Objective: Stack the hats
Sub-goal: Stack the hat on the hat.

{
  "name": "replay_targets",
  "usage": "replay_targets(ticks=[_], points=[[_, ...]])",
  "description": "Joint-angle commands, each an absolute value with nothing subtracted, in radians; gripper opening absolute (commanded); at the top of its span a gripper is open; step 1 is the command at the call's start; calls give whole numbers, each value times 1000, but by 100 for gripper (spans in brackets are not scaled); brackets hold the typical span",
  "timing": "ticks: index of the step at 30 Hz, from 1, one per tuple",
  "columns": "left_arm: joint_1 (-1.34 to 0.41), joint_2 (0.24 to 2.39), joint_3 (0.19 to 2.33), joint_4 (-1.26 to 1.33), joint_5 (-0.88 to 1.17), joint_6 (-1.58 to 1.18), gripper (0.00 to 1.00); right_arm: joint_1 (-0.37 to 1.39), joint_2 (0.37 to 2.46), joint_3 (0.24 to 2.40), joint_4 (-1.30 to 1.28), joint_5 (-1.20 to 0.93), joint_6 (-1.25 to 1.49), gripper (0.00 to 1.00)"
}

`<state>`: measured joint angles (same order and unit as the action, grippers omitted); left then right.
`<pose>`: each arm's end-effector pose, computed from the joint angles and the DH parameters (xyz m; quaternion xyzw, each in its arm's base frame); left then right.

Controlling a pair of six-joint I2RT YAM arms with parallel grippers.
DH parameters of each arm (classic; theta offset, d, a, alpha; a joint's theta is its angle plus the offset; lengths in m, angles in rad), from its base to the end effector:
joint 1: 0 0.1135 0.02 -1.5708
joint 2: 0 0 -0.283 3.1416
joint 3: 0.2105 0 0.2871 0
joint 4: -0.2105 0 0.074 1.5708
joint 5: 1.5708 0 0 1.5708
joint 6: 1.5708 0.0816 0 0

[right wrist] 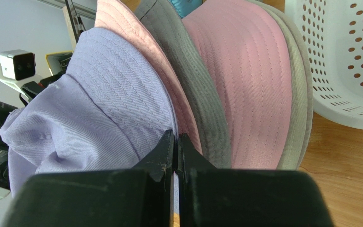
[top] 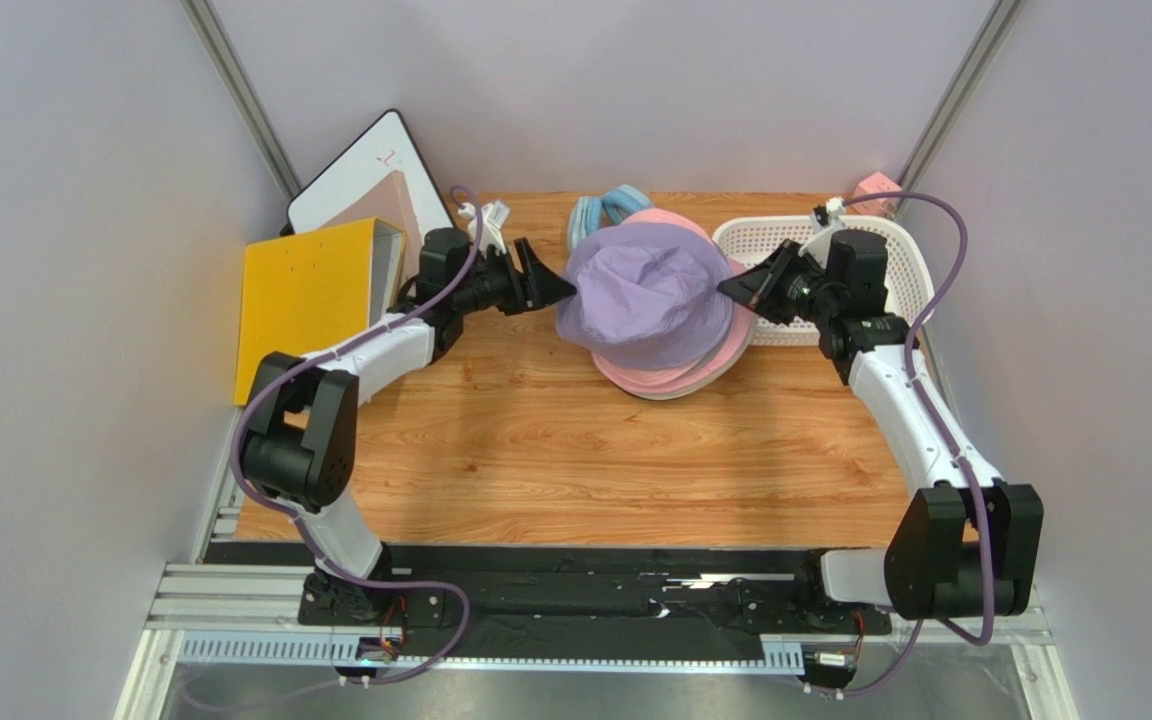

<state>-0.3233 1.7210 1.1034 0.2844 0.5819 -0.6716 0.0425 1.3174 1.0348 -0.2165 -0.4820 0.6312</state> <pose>0.4222 -0.1888 0.2331 0.0287 0.7974 -0.4705 0.3768 0.3619 0.0532 0.2968 0.1256 0.8344 0.3576 0.4001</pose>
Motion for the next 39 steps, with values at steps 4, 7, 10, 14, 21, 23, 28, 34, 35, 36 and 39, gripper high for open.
replay_targets(ticks=[4, 7, 10, 14, 21, 23, 28, 34, 35, 36, 39], points=[[-321, 1677, 1006, 512, 546, -776, 64, 28, 1302, 1014, -212, -451, 600, 0], [-321, 1709, 1029, 566, 571, -811, 64, 26, 1302, 1005, -210, -449, 598, 0], [-321, 1744, 1060, 617, 601, -847, 64, 26, 1299, 1002, -213, -446, 598, 0], [-321, 1778, 1077, 719, 655, -909, 56, 28, 1292, 996, -218, -439, 597, 0], [-321, 1786, 1078, 701, 627, -902, 5, 26, 1246, 989, -248, -401, 591, 0], [-321, 1778, 1092, 599, 585, -847, 0, 28, 1224, 991, -284, -361, 580, 0], [-331, 1770, 1140, 379, 462, -711, 0, 40, 1207, 992, -336, -247, 548, 0], [-393, 1822, 1230, 207, 376, -608, 0, 72, 1246, 988, -321, -219, 548, 0], [-400, 1833, 1253, 192, 368, -601, 0, 78, 1252, 985, -321, -212, 549, 0], [-411, 1850, 1259, 181, 362, -597, 0, 86, 1258, 982, -324, -192, 549, 0], [-420, 1871, 1276, 141, 322, -588, 0, 116, 1249, 950, -313, -178, 551, 0]])
